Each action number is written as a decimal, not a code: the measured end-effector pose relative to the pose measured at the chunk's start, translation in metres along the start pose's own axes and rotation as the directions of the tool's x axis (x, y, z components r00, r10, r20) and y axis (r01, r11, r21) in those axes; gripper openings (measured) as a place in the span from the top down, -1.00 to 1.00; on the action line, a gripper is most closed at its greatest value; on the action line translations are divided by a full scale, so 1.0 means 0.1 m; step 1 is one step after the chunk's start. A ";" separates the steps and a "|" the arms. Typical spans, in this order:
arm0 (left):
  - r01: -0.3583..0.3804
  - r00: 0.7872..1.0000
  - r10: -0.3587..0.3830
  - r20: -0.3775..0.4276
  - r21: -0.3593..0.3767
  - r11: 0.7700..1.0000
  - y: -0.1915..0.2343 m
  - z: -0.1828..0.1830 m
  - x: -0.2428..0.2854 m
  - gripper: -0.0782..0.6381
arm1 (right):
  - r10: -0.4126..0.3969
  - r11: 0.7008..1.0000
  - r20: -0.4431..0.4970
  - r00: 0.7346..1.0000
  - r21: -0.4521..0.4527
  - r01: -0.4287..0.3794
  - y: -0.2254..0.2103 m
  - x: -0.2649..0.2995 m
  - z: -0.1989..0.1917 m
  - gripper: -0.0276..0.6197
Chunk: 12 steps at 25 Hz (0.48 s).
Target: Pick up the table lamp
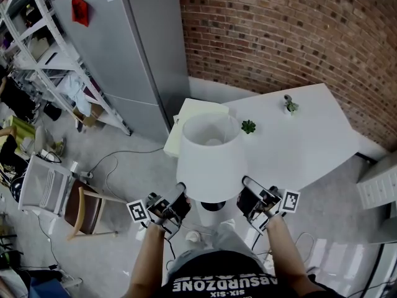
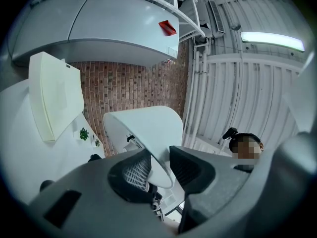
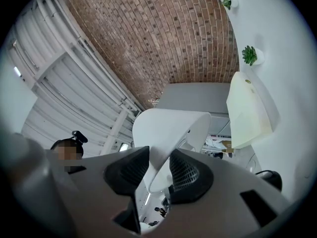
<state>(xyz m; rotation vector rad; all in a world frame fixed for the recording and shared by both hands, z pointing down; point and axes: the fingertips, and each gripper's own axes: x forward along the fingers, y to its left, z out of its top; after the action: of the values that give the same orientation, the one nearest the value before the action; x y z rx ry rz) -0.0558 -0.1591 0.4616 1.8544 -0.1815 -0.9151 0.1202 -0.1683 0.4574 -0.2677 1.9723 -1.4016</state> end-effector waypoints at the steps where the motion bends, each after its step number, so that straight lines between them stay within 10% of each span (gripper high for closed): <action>1: -0.001 1.000 0.001 -0.003 0.005 1.000 -0.01 0.00 0.02 0.45 | 0.005 1.000 0.000 1.000 -0.005 -0.005 0.01 0.00 0.01 0.53; 12: 0.014 0.999 -0.010 -0.043 0.080 0.997 -0.22 0.07 0.16 0.45 | 0.046 0.998 -0.004 0.999 -0.044 -0.046 0.20 0.15 0.10 0.52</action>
<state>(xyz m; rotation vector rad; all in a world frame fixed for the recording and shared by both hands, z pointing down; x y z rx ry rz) -0.0551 -0.1619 0.4334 1.9498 -0.1836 -0.8874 0.1200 -0.1760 0.4319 -0.2392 2.0018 -1.3312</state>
